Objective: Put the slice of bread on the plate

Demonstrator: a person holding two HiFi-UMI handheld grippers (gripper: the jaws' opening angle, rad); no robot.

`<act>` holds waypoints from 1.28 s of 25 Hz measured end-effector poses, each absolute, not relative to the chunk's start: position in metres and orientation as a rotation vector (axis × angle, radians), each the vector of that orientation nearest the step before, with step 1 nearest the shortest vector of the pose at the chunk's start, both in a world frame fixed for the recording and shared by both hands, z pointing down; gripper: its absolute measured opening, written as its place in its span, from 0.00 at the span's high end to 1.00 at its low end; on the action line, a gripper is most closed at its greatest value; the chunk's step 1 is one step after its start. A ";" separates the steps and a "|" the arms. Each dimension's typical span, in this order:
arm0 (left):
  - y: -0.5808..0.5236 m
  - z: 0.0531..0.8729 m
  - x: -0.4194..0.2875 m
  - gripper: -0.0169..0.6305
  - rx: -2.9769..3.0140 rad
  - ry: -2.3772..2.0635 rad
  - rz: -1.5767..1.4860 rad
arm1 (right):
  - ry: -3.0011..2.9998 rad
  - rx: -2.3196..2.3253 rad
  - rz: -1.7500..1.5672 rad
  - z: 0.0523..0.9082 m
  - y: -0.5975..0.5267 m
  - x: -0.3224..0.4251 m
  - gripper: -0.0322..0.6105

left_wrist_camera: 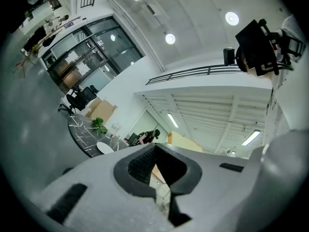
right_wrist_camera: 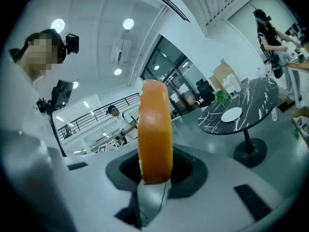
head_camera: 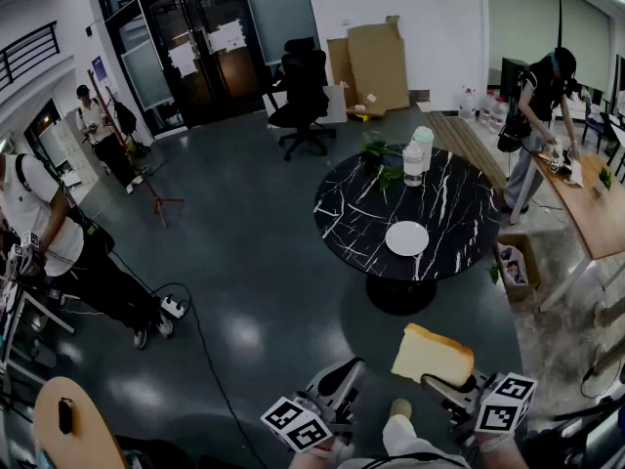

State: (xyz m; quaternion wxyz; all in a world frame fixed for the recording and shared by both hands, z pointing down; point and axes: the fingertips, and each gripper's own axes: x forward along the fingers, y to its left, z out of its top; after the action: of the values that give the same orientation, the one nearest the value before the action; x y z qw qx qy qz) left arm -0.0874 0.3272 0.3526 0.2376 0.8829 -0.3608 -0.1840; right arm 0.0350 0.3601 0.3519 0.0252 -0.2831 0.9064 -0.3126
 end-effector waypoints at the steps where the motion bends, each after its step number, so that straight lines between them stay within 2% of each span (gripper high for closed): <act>1: 0.313 0.350 -0.083 0.96 2.423 -0.992 -0.515 | 2.811 -0.865 -0.965 0.351 0.347 0.038 0.81; 14: 0.184 0.340 -0.047 0.96 2.437 -0.984 -0.548 | 2.841 -0.810 -1.005 0.359 0.219 0.064 0.81; 32: 0.110 0.358 -0.030 0.96 2.409 -1.033 -0.484 | 2.826 -0.774 -1.083 0.380 0.147 0.081 0.81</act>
State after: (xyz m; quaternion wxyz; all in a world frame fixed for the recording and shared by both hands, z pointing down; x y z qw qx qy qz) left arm -0.0295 0.1095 0.3577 0.2357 0.8783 -0.3766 -0.1766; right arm 0.0807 0.1472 0.3801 0.0088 -0.2478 0.9047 -0.3466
